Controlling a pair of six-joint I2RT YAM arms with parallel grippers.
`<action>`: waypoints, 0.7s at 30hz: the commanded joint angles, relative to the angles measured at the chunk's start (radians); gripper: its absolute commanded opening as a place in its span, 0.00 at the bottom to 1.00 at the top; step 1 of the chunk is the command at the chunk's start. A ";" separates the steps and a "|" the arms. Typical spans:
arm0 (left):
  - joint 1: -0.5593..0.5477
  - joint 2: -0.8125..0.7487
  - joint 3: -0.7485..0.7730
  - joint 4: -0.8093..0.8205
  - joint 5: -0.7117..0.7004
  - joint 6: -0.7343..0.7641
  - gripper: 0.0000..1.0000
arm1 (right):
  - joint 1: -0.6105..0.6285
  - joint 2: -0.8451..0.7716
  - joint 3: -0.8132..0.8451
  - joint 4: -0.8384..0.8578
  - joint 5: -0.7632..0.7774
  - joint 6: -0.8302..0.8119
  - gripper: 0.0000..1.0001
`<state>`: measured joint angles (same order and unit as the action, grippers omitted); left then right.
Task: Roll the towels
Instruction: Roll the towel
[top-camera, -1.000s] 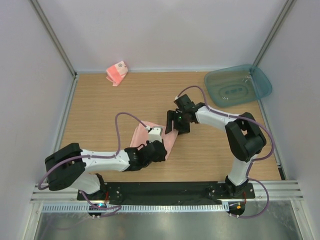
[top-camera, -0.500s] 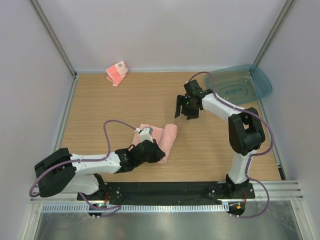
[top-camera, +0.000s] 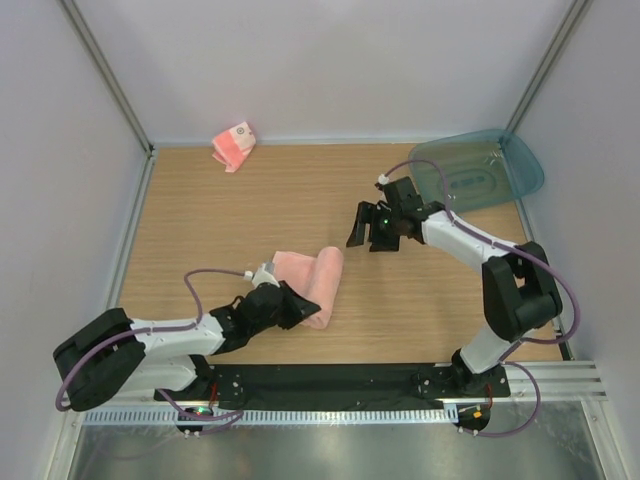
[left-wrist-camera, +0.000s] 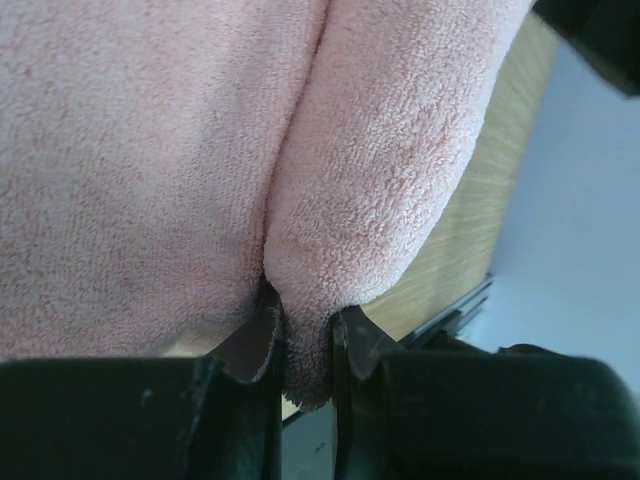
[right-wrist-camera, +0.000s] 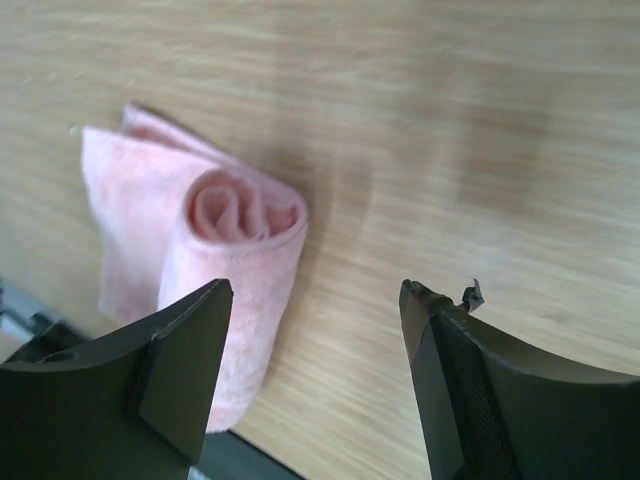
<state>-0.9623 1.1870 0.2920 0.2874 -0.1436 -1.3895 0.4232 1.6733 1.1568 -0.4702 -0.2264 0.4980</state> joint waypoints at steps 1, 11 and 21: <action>0.036 0.020 -0.083 -0.034 0.073 -0.124 0.00 | 0.005 -0.099 -0.136 0.269 -0.244 0.086 0.75; 0.096 0.167 -0.166 0.090 0.191 -0.266 0.00 | 0.060 -0.084 -0.348 0.626 -0.410 0.194 0.78; 0.125 0.227 -0.217 0.176 0.208 -0.315 0.00 | 0.097 -0.009 -0.427 0.771 -0.367 0.200 0.86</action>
<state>-0.8413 1.3678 0.1337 0.7055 0.0471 -1.7084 0.5159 1.6573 0.7395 0.2028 -0.6079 0.6964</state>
